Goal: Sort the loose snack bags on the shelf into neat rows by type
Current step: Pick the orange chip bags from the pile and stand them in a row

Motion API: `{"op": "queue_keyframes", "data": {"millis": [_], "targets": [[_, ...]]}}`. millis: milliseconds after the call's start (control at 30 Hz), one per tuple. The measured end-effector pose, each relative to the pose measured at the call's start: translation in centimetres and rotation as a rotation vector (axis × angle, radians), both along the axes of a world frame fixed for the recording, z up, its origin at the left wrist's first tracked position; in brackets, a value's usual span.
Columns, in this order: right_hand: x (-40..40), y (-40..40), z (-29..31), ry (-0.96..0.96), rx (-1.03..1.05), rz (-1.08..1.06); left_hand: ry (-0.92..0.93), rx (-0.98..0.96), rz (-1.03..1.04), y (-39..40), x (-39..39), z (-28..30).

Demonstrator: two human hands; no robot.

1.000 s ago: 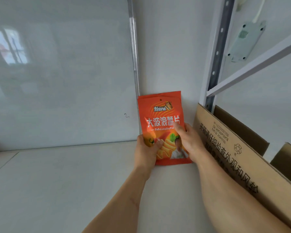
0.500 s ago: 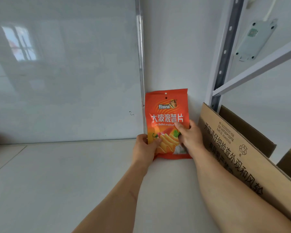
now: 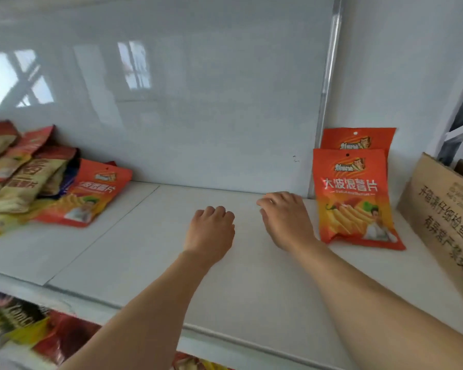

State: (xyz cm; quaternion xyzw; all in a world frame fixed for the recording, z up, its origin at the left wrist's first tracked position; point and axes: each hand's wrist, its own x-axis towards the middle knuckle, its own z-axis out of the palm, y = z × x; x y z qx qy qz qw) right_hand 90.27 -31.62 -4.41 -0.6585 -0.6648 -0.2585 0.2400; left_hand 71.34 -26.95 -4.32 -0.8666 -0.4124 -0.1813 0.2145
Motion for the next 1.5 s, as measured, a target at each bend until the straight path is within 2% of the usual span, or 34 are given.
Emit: {"op": "queue_keyframes", "data": {"millis": [167, 367, 667, 900, 967, 1067, 1133, 1167, 1267, 1500], "targets": [[-9.2, 1.9, 0.5, -0.016, -0.126, 0.08, -0.011, 0.085, 0.051, 1.0, -10.3, 0.5], [-22.1, 4.4, 1.3, -0.002, -0.175, 0.128, 0.024, -0.008, 0.129, 1.9, -23.0, 1.5], [-37.0, 8.3, 3.2, -0.004, -0.202, 0.166, -0.053, 0.021, 0.184, 5.0, -37.2, 2.5], [-42.9, 14.8, 3.7, 0.182, -0.184, 0.124, -0.102, -0.035, 0.256, 10.4, -42.7, 2.7], [-43.9, 16.9, 3.3, 0.313, -0.192, 0.058, -0.154, -0.063, 0.27, 12.5, -43.5, 2.9], [-45.1, 20.6, 2.2, 0.624, -0.266, -0.108, -0.264, -0.129, 0.271, 16.5, -43.8, 3.2], [-45.5, 22.8, 1.5, 0.775, -0.343, -0.228, -0.263, -0.164, 0.256, 19.0, -43.6, 3.5], [-45.6, 23.7, 1.2, 0.81, -0.37, -0.266, -0.261, -0.174, 0.247, 20.1, -43.4, 3.6], [-46.0, 26.4, 1.1, 0.843, -0.372, -0.334, -0.416, -0.193, 0.22, 22.8, -43.1, 4.6], [-46.7, 28.8, 1.2, 0.915, -0.361, -0.406, -0.566, -0.194, 0.13, 28.1, -43.1, 6.4]]}}
